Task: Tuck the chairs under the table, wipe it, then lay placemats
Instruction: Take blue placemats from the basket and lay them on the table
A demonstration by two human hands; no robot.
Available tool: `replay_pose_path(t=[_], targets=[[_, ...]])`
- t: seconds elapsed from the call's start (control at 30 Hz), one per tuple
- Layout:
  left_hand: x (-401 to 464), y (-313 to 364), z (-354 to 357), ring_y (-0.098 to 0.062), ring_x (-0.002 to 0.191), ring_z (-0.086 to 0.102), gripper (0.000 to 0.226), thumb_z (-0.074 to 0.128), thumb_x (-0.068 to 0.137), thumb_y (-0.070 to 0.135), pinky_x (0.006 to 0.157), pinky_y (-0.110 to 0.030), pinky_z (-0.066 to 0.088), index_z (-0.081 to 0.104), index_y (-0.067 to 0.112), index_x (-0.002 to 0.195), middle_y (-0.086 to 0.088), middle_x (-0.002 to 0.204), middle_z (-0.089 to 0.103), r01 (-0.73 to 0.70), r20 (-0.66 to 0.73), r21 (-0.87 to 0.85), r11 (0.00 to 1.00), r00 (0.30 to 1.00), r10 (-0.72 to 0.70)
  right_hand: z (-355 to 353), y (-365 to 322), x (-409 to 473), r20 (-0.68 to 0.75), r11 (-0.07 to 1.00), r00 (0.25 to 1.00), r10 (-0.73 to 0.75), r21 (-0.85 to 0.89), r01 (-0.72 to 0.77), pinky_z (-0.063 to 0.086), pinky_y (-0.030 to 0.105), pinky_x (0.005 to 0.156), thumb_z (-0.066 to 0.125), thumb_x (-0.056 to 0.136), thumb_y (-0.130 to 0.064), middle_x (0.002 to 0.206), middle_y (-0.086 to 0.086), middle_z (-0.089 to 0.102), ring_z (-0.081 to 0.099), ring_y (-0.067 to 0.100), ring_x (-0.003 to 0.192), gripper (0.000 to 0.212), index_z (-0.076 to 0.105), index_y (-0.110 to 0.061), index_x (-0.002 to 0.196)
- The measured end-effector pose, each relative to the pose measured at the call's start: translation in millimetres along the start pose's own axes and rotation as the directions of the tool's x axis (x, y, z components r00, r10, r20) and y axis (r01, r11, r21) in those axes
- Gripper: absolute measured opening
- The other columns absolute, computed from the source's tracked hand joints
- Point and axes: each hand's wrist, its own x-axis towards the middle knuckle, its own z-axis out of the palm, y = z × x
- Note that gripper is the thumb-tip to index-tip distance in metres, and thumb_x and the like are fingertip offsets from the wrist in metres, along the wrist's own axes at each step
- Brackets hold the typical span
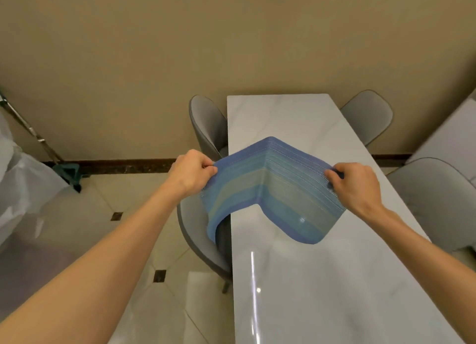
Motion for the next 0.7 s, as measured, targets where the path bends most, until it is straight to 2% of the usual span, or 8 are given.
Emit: replay_pose_path(t=[0.1, 0.23, 0.33, 0.47, 0.6, 0.7], targets=[[19.1, -6.1, -4.9, -0.032, 0.072, 0.063, 0.030, 0.060, 0.096, 0.022, 0.074, -0.049, 0.058, 0.072, 0.010, 0.072, -0.003, 0.064, 0.066, -0.095, 0.033, -0.003, 0.995, 0.995, 0.095, 2.8, -21.4, -8.4, -0.008, 0.999, 0.999, 0.034, -0.020, -0.034, 0.048, 0.031, 0.060, 0.057, 0.096, -0.029, 0.067, -0.002, 0.066, 0.057, 0.014, 0.061, 0.028, 0.069, -0.016, 0.074], [56.4, -12.0, -5.2, -0.021, 0.058, 0.053, 0.032, 0.059, 0.095, 0.019, 0.073, -0.048, 0.057, 0.067, 0.009, 0.066, 0.004, 0.055, 0.053, -0.198, 0.085, 0.024, 0.980, 0.977, 0.195, 16.9, -40.9, -5.7, -0.030, 0.996, 0.996, 0.084, -0.041, -0.085, 0.049, 0.030, 0.061, 0.055, 0.097, -0.032, 0.068, -0.003, 0.067, 0.059, 0.014, 0.062, 0.028, 0.069, -0.017, 0.077], [84.4, -16.0, -9.8, -0.018, 0.055, 0.046, 0.036, 0.059, 0.096, 0.019, 0.066, -0.044, 0.054, 0.062, 0.007, 0.062, 0.000, 0.053, 0.046, -0.228, 0.117, 0.001, 0.974, 0.967, 0.226, 31.4, -50.1, 7.7, -0.050, 0.992, 0.992, 0.117, -0.042, -0.119, 0.049, 0.030, 0.059, 0.055, 0.097, -0.032, 0.067, -0.004, 0.066, 0.057, 0.012, 0.060, 0.030, 0.070, -0.016, 0.077], [148.8, -21.0, -40.1, -0.016, 0.057, 0.032, 0.034, 0.059, 0.094, 0.018, 0.060, -0.031, 0.032, 0.055, -0.003, 0.068, -0.003, 0.057, 0.037, -0.306, 0.092, 0.024, 0.952, 0.949, 0.303, 59.9, -68.9, 34.8, -0.171, 0.982, 0.968, 0.185, 0.060, -0.177, 0.039, 0.027, 0.056, 0.057, 0.096, -0.028, 0.066, -0.002, 0.065, 0.054, 0.011, 0.057, 0.026, 0.067, -0.019, 0.073], [223.4, -14.5, -69.2, -0.015, 0.059, 0.031, 0.030, 0.058, 0.096, 0.019, 0.059, -0.031, 0.030, 0.066, -0.004, 0.079, -0.004, 0.061, 0.042, -0.332, 0.066, 0.078, 0.940, 0.943, 0.328, 80.6, -83.9, 61.5, -0.218, 0.956, 0.934, 0.282, 0.147, -0.254, 0.037, 0.025, 0.054, 0.057, 0.095, -0.026, 0.064, -0.003, 0.064, 0.055, 0.012, 0.058, 0.026, 0.066, -0.020, 0.071], [273.3, 0.1, -72.4, -0.016, 0.060, 0.033, 0.027, 0.056, 0.093, 0.015, 0.058, -0.031, 0.030, 0.067, -0.005, 0.080, -0.006, 0.062, 0.045, -0.372, 0.056, 0.129, 0.919, 0.928, 0.368, 84.2, -85.9, 85.6, -0.242, 0.949, 0.922, 0.302, 0.162, -0.269, 0.037, 0.026, 0.054, 0.057, 0.095, -0.025, 0.063, -0.003, 0.063, 0.054, 0.012, 0.058, 0.027, 0.065, -0.020, 0.070]])
